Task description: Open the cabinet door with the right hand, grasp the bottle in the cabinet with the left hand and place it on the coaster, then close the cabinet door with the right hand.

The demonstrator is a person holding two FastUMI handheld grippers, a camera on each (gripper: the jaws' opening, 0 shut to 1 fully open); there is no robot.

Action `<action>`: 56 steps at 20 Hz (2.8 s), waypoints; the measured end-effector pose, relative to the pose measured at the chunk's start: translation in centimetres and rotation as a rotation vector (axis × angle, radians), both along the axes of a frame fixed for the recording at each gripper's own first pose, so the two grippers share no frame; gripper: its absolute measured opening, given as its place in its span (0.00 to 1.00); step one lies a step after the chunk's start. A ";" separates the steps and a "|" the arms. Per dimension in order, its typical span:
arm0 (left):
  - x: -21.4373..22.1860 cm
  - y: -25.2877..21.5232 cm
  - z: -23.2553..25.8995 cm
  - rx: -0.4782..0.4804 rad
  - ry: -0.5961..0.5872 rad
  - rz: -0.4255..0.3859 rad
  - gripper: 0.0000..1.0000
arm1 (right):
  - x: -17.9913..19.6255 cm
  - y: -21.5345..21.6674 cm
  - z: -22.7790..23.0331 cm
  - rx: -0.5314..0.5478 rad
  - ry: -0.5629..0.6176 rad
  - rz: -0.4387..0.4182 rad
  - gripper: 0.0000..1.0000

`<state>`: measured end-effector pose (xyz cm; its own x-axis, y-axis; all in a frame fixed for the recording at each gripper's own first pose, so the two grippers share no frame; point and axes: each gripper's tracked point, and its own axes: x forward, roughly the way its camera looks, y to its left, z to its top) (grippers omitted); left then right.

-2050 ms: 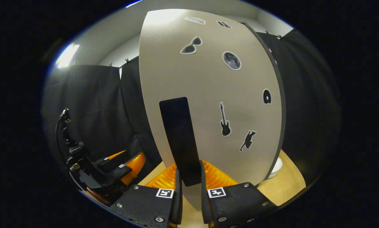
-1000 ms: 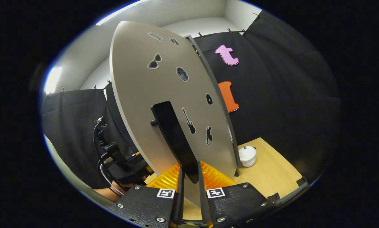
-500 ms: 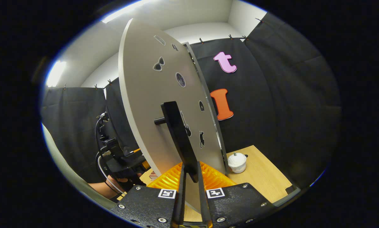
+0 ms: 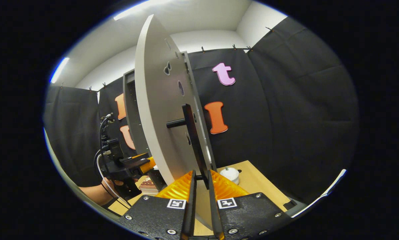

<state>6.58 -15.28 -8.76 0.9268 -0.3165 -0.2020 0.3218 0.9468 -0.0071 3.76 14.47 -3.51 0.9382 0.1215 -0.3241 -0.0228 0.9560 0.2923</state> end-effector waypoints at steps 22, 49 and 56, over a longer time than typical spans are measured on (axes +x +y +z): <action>16.2 -2.1 -6.6 0.058 0.158 0.115 0.97 | -0.1 -3.8 -1.1 -0.068 0.018 -0.022 0.66; -4.6 10.4 -6.0 0.167 -0.026 0.394 0.78 | 0.9 -3.7 -1.6 0.030 -0.022 0.269 0.81; -9.7 17.0 -13.5 0.204 0.056 0.483 0.80 | 0.4 -3.4 -1.0 -0.055 -0.029 0.178 0.81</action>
<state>-3.17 1.76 -22.25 0.9433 0.1948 -0.2688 -0.1470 0.9711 0.1880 4.14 11.11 -4.53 0.9124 0.2693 -0.3082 -0.2009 0.9507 0.2361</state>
